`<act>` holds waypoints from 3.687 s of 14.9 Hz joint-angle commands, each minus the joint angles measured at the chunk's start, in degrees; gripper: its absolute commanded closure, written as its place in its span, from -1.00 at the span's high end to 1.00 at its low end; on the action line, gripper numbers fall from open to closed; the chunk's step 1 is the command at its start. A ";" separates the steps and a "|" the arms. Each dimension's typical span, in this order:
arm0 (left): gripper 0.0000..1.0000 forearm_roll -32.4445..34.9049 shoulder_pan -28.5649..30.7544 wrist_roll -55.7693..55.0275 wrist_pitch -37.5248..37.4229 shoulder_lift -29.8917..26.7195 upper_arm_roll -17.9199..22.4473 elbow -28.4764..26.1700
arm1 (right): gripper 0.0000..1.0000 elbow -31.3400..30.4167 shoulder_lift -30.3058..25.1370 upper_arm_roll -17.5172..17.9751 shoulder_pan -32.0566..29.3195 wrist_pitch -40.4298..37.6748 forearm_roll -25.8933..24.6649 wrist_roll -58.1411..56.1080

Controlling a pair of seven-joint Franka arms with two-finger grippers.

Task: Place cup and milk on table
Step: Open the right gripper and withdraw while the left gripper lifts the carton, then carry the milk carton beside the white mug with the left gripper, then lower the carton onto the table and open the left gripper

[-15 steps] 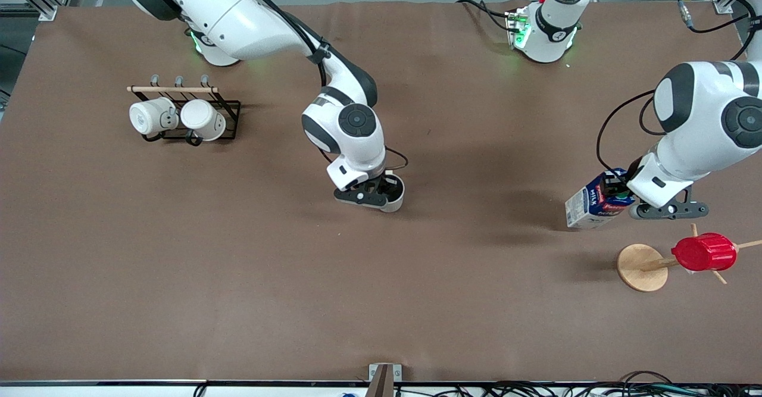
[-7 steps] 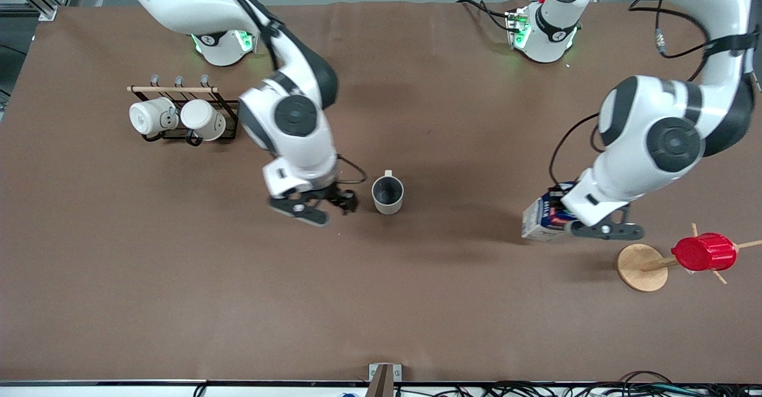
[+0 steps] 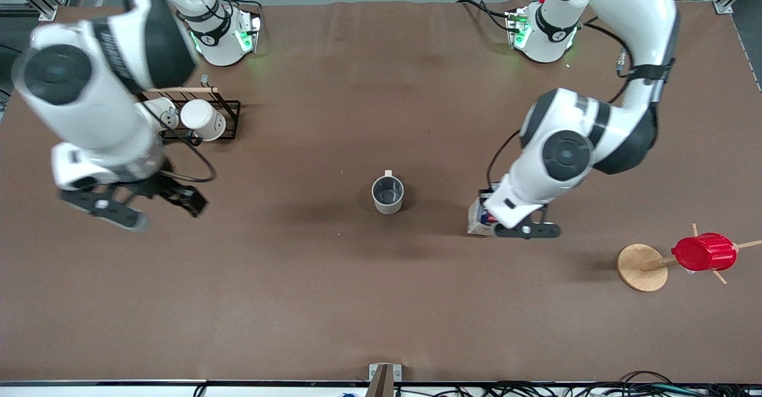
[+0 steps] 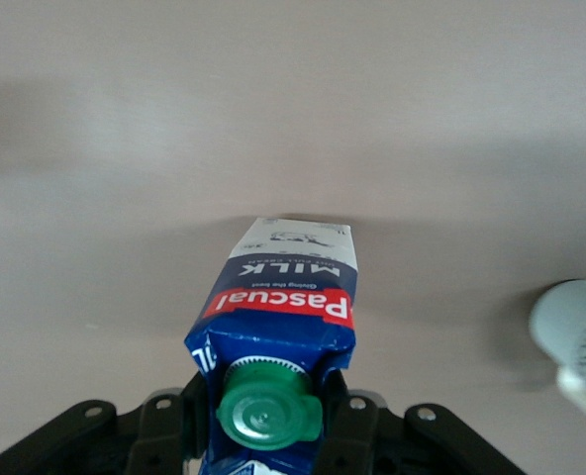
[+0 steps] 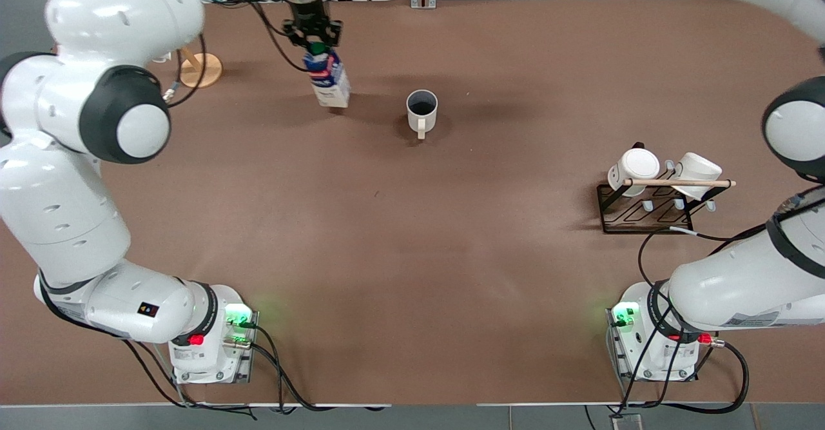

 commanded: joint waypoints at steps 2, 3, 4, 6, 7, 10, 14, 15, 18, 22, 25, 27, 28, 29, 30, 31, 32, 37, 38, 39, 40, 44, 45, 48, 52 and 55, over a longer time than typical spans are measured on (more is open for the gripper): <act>-0.77 -0.59 -4.96 -5.92 -2.20 2.54 0.52 4.41 | 1.00 -3.05 -8.76 -9.02 -0.54 -5.48 7.55 -16.19; -0.77 -0.50 -5.84 -6.98 -2.20 2.63 0.52 4.32 | 1.00 -2.96 -10.08 -10.69 -0.63 -7.07 8.34 -18.84; -0.77 -0.50 -6.89 -7.77 -2.11 3.15 0.52 4.41 | 1.00 -2.78 -11.49 -12.45 -0.63 -8.82 9.83 -21.39; -0.77 -0.42 -8.13 -9.79 -1.94 4.03 0.52 4.67 | 1.00 -2.52 -13.60 -16.84 -0.98 -12.34 14.31 -27.10; -0.77 -0.42 -9.18 -10.41 -1.94 4.12 0.52 4.68 | 1.00 -2.52 -14.22 -18.08 -0.89 -13.66 14.85 -29.56; -0.77 0.02 -11.64 -12.78 -1.41 4.21 0.61 4.68 | 1.00 -2.43 -14.31 -18.70 -0.81 -14.29 14.33 -31.35; -0.77 0.37 -13.76 -13.93 -0.53 4.48 0.70 4.59 | 1.00 -1.56 -13.88 -18.97 -0.72 -14.20 14.50 -31.52; -0.77 0.38 -13.76 -14.02 -0.53 4.22 0.70 4.59 | 1.00 -0.51 -13.79 -18.97 -0.72 -14.20 14.42 -31.61; -0.77 0.38 -14.11 -14.11 -0.53 3.95 0.61 4.24 | 1.00 -0.23 -13.70 -18.97 -0.63 -14.20 14.33 -31.61; -0.77 0.46 -14.02 -14.28 -0.53 3.86 0.70 3.80 | 1.00 -0.23 -13.70 -18.97 -0.63 -14.20 14.33 -33.10; -0.74 0.46 -14.02 -14.20 0.95 4.12 0.70 3.71 | 1.00 -0.23 -13.70 -18.97 -0.72 -14.20 14.41 -32.93; -0.70 0.46 -13.67 -13.59 2.54 4.39 0.70 3.80 | 1.00 -0.23 -13.70 -18.97 -0.89 -14.20 14.85 -32.67; -0.69 0.46 -13.50 -13.23 2.63 4.39 0.70 3.80 | 1.00 -0.23 -13.70 -18.88 -0.89 -14.20 14.85 -32.58; -0.69 0.46 -13.41 -13.06 2.63 4.39 0.70 3.71 | 1.00 -0.23 -13.70 -18.88 -0.89 -14.20 14.85 -32.58; -0.67 0.46 -13.32 -12.97 2.63 4.48 0.79 3.80 | 1.00 -0.23 -13.70 -18.88 -0.81 -14.20 14.85 -32.58; -0.65 0.46 -13.32 -12.71 2.63 4.56 0.79 3.71 | 1.00 -0.23 -13.70 -18.88 -0.80 -14.29 14.85 -32.58; -0.62 0.46 -13.32 -12.62 2.63 4.65 0.79 3.71 | 1.00 -0.23 -13.70 -18.88 -0.80 -14.29 14.85 -32.58; 0.72 0.46 -13.41 -12.61 2.63 4.92 0.79 3.36 | 1.00 -0.32 -13.70 -18.88 -0.72 -14.38 14.77 -33.10; 0.89 0.46 -13.41 -12.44 2.63 4.92 0.79 3.36 | 1.00 -0.23 -13.70 -18.88 -0.72 -14.90 14.68 -33.02; 1.00 0.46 -13.15 -12.27 2.55 4.57 0.79 3.36 | 1.00 -0.23 -13.70 -18.88 -0.72 -14.99 14.68 -33.10; 1.00 0.46 -13.06 -12.09 2.11 3.96 0.79 3.36 | 1.00 -0.23 -13.70 -18.88 -0.72 -14.99 14.59 -33.10; 1.00 0.29 -11.57 -12.35 0.88 -0.87 0.79 3.45 | 1.00 -0.23 -13.70 -18.88 -0.72 -15.08 14.59 -33.10; 1.00 0.29 -11.13 -12.53 -0.95 -2.62 0.79 3.45 | 1.00 -0.32 -13.70 -18.88 -0.72 -15.08 14.59 -33.10; 1.00 0.29 -8.15 -11.83 -4.22 -6.93 0.79 2.92 | 1.00 -0.23 -13.70 -18.88 -0.72 -15.08 14.59 -33.19; 1.00 0.29 -2.17 -5.69 -4.31 -14.75 0.70 -3.48 | 1.00 -0.23 -13.70 -18.88 -0.72 -15.08 14.68 -33.10; 1.00 -0.41 3.27 0.11 -4.83 -21.70 0.52 -8.24 | 1.00 -0.23 -13.70 -18.88 -0.72 -15.08 14.68 -33.10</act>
